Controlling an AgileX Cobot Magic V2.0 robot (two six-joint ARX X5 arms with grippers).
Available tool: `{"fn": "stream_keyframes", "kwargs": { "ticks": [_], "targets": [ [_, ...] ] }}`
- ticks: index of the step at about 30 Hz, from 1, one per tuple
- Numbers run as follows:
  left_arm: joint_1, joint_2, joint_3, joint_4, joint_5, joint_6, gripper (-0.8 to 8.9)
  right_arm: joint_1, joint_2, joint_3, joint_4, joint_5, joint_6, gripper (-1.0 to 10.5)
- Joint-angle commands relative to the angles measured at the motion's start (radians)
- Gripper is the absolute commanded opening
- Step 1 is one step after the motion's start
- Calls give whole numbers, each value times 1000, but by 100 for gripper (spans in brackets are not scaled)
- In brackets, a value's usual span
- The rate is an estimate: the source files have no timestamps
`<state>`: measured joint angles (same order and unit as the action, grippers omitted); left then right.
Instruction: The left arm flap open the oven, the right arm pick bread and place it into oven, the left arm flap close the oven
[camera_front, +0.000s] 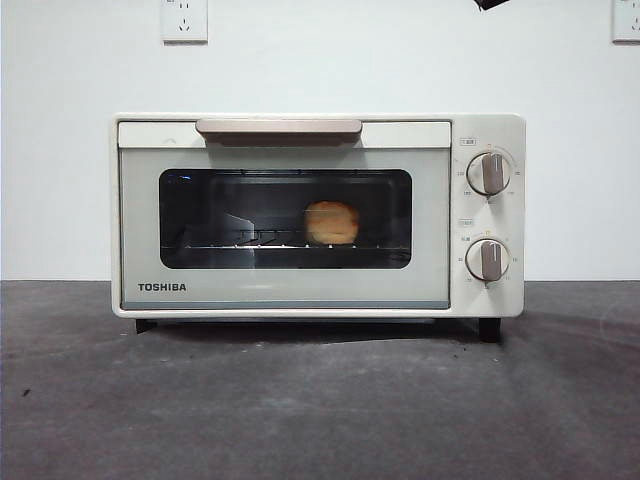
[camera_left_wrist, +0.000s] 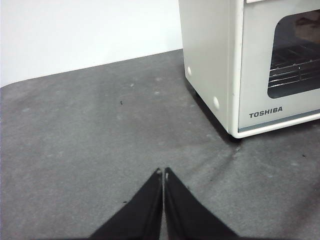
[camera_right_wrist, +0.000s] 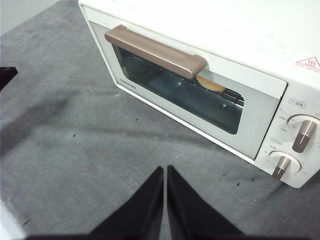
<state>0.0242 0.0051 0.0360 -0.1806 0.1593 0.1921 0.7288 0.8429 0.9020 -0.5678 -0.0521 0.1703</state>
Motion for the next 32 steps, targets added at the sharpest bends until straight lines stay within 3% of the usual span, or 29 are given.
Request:
{"fn": "stream_keyframes", "kwargs": {
  "ticks": [1,4,10,14,20,26,32],
  "targets": [
    [2,-2,-20,-7,0,2,16,2,3,13,15,14,-43,6],
    [2,-2,-20,-7,0,2,16,-48,-12,12,34,40,-66,6],
    [2,-2,-20,-7,0,2,16,-259,-98,-22,123,-83,-74,6],
    [2,-2,-20,-7,0,2,16,-438,-195,-98,198,-131,-123,6],
    [2,-2,-20,-7,0,2,16,-629,-381,-295,356,-131,-145,6],
    [2,-2,-20,-7,0,2,16,-723,-554,-526,525,-130,-145,6],
    [2,-2,-20,-7,0,2,16,-730,-679,-698,587,-67,-145,6]
  ]
}}
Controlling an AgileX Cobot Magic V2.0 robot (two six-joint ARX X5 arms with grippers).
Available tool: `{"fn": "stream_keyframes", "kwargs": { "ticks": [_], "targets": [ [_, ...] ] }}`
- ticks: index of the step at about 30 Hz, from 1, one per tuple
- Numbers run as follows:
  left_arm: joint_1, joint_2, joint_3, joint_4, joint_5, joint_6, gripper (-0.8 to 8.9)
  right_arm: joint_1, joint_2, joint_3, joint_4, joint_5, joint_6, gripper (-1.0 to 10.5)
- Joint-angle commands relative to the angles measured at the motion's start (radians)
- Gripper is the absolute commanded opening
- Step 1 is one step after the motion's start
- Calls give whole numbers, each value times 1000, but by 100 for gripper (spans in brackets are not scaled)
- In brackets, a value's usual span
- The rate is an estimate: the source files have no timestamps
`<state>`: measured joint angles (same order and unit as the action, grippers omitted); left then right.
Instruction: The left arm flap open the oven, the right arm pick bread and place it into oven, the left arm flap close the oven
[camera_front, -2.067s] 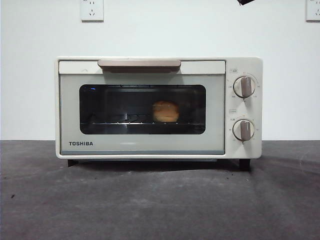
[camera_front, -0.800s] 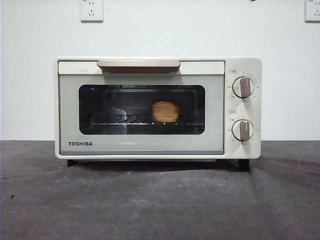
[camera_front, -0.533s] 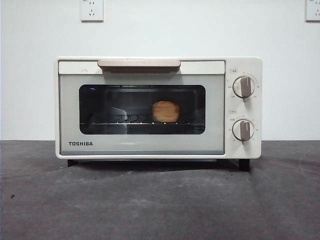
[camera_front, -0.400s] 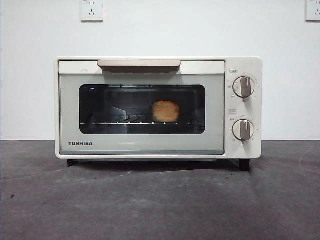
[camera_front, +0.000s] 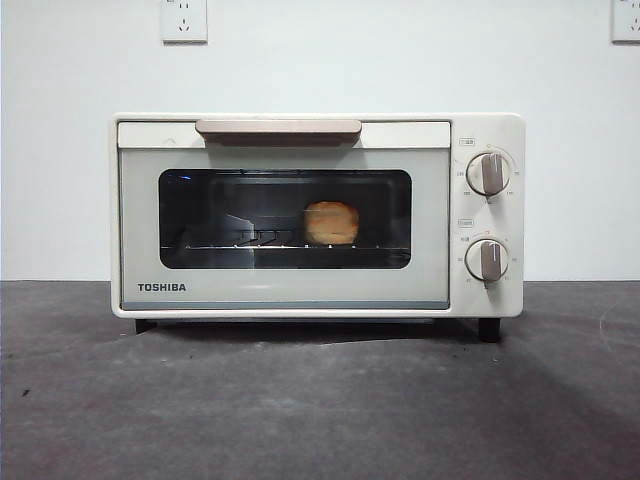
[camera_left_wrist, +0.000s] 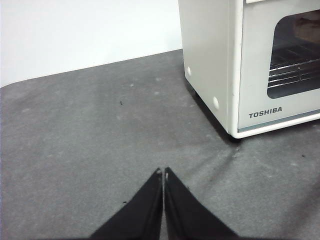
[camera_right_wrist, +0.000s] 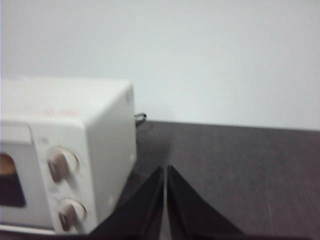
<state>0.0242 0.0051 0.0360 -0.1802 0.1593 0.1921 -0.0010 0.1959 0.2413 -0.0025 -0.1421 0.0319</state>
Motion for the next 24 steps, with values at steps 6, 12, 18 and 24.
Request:
{"fn": "stream_keyframes", "kwargs": {
  "ticks": [6,12,18,24],
  "targets": [
    [2,-2,-20,-8,0,2,16,0,-128,-148,22,68,-5,6],
    [2,-2,-20,-8,0,2,16,0,-182,-208,21,73,10,6],
    [2,-2,-20,-8,0,2,16,1,-192,-231,-20,72,23,6],
    [2,-2,-20,-8,0,2,16,1,-192,-231,-118,72,24,6]
  ]
}}
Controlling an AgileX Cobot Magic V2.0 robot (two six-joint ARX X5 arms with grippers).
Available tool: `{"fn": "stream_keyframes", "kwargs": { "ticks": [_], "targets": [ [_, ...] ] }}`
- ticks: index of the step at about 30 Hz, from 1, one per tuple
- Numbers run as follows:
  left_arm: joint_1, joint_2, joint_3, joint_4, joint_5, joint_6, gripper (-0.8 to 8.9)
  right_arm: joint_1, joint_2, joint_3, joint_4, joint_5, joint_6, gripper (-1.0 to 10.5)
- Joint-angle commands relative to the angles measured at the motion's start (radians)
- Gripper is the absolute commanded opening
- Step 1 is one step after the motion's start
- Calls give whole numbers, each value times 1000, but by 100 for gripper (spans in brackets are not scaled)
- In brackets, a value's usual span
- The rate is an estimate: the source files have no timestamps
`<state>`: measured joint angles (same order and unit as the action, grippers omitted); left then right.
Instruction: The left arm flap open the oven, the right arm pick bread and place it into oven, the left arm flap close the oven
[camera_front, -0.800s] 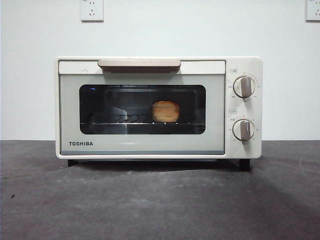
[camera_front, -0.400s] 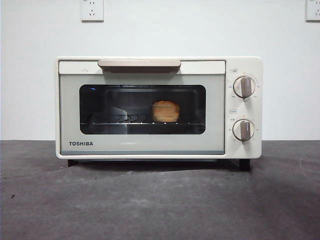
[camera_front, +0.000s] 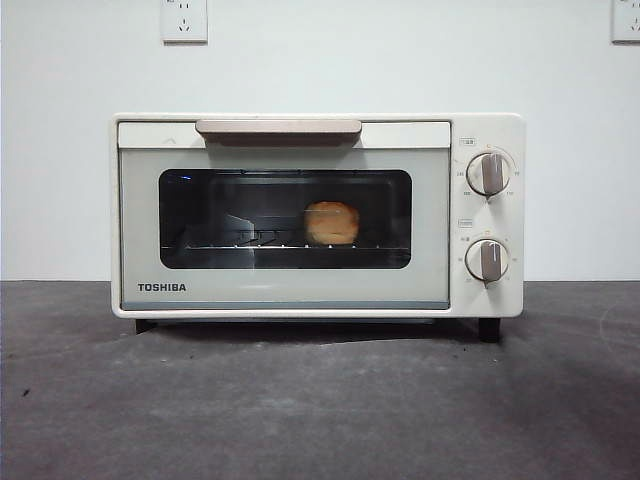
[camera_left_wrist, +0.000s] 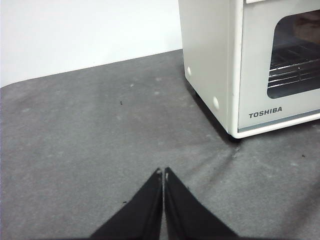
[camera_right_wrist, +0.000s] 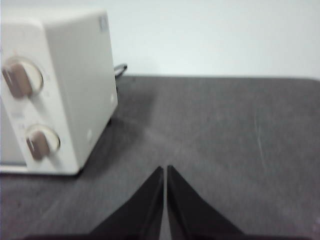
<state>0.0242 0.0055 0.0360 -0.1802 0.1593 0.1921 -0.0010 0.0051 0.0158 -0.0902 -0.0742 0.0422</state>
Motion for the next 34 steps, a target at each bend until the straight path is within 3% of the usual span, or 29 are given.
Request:
{"fn": "stream_keyframes", "kwargs": {
  "ticks": [1,34],
  "targets": [
    [2,-2,-20,-8,0,2,16,1,-2,-6,-55,5,14,6],
    [2,-2,-20,-8,0,2,16,0,-2,-5,-67,12,32,6]
  ]
}}
